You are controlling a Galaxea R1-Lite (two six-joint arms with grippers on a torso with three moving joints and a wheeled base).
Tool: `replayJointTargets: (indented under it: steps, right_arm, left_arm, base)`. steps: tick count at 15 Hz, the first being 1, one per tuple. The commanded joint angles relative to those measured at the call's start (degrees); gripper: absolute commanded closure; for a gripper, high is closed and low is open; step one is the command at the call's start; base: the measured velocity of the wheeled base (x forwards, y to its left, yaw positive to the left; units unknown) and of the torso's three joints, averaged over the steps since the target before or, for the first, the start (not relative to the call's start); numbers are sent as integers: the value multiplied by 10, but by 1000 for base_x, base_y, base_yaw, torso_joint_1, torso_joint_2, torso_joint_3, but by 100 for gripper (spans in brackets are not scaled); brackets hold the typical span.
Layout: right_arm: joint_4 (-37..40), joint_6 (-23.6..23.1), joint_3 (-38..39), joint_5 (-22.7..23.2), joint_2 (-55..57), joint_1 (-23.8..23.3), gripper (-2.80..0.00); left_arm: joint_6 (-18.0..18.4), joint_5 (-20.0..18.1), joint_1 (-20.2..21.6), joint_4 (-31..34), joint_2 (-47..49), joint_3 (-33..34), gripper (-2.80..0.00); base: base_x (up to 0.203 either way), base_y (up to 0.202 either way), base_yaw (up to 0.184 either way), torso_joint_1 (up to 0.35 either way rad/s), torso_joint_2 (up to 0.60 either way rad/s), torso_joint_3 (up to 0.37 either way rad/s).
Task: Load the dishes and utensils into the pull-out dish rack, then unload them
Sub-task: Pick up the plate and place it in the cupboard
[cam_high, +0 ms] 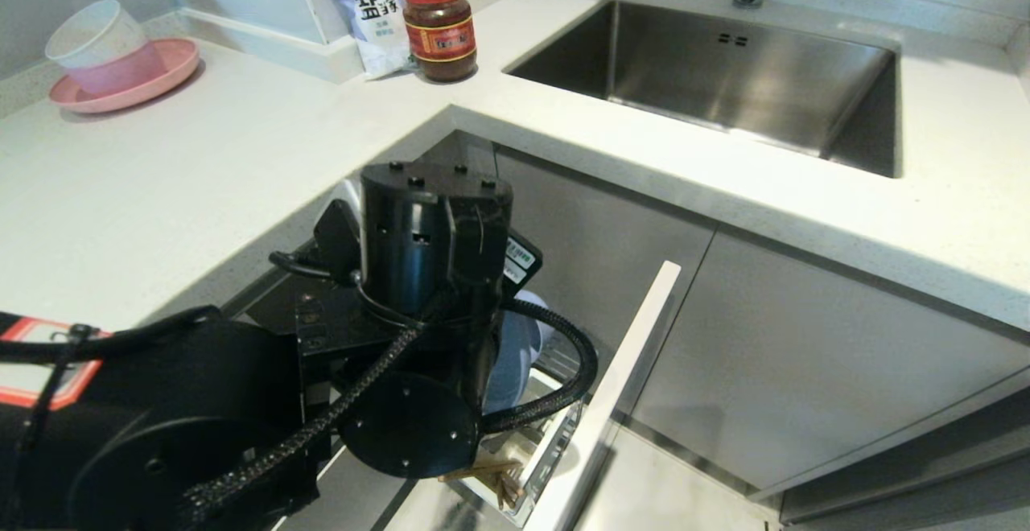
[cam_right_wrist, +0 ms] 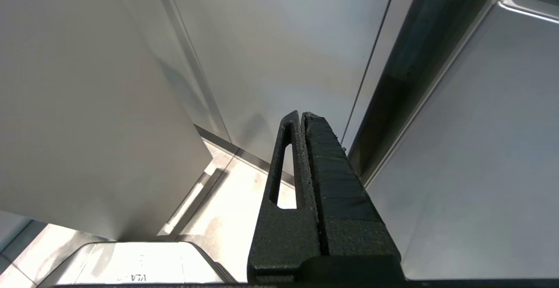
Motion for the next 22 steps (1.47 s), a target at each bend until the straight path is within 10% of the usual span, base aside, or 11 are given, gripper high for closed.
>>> replayJointTargets:
  steps: [1, 22]
  right_arm:
    - [0, 0, 1, 0, -2, 0, 0]
    - [0, 0, 1, 0, -2, 0, 0]
  left_arm:
    - [-51, 4, 10, -2, 1, 43, 0]
    - [-88, -6, 110, -95, 75, 66, 0]
  base:
    - [0, 0, 0, 0, 0, 0]
    - [0, 0, 0, 0, 0, 0]
